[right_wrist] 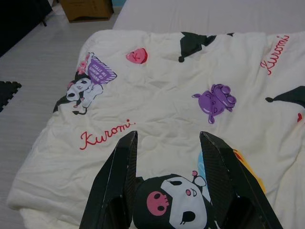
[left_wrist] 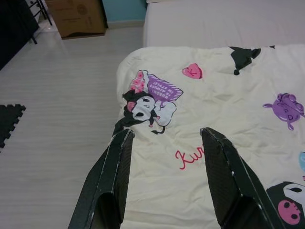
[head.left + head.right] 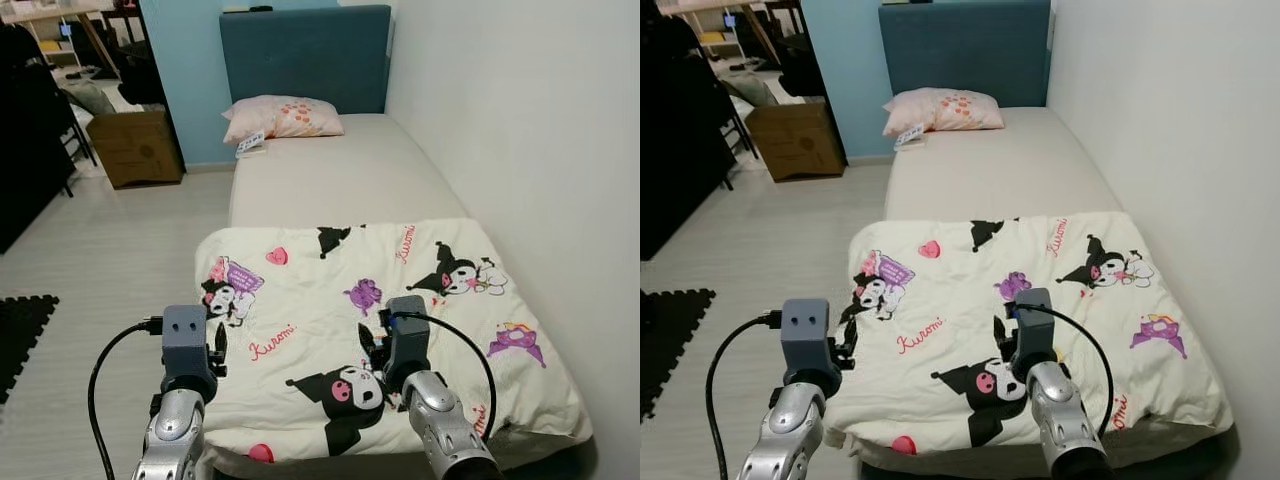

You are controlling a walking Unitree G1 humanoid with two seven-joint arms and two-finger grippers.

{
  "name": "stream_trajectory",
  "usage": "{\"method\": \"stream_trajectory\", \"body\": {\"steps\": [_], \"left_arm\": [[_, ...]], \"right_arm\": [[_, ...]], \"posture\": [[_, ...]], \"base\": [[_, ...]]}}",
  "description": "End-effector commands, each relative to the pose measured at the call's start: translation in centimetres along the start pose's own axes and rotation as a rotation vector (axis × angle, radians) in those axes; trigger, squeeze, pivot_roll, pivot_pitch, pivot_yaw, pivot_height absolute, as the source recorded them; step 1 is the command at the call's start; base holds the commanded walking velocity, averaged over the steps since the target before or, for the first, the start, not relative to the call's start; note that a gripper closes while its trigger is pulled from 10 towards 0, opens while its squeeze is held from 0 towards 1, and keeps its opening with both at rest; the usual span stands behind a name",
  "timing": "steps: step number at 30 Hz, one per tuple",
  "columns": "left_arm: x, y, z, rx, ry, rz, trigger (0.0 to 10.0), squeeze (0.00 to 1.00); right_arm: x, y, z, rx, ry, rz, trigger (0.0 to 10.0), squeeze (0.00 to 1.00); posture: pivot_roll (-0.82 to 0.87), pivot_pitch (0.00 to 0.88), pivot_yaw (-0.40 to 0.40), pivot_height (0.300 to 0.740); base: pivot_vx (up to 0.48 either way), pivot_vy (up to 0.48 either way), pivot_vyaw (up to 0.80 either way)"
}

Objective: Clean up the room

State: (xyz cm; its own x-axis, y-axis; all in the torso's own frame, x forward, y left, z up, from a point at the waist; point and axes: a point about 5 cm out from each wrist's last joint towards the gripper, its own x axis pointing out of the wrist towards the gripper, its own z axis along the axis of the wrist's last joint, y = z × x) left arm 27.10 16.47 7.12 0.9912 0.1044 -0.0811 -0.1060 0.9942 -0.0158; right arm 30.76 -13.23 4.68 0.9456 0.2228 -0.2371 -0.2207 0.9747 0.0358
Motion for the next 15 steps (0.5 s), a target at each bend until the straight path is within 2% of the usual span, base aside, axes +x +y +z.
{"method": "stream_trajectory", "body": {"steps": [1, 2, 12, 15], "left_arm": [[-0.28, 0.64, -0.17, -0.004, 0.000, 0.026, 10.0, 0.00], [-0.30, 0.73, -0.13, -0.007, -0.002, 0.028, 10.0, 0.00], [-0.42, 1.10, 0.20, -0.013, -0.023, 0.031, 10.0, 0.00], [-0.52, 1.08, 0.34, 0.009, -0.029, 0.024, 10.0, 0.00]], "right_arm": [[0.04, 0.46, 0.00, 0.005, -0.003, 0.013, 10.0, 0.00], [0.05, 0.47, 0.01, 0.004, -0.003, 0.015, 10.0, 0.00], [0.08, 0.57, 0.07, 0.006, -0.005, 0.017, 10.0, 0.00], [0.05, 0.68, 0.00, 0.010, -0.003, 0.016, 10.0, 0.00]], "posture": [[0.03, 0.032, -0.009, 0.740], [0.03, 0.033, -0.009, 0.740], [0.04, 0.038, -0.008, 0.740], [0.04, 0.044, -0.004, 0.740]], "base": [[0.000, 0.000, 0.00], [0.000, 0.000, 0.00], [0.000, 0.480, 0.00], [0.000, 0.000, 0.00]]}}
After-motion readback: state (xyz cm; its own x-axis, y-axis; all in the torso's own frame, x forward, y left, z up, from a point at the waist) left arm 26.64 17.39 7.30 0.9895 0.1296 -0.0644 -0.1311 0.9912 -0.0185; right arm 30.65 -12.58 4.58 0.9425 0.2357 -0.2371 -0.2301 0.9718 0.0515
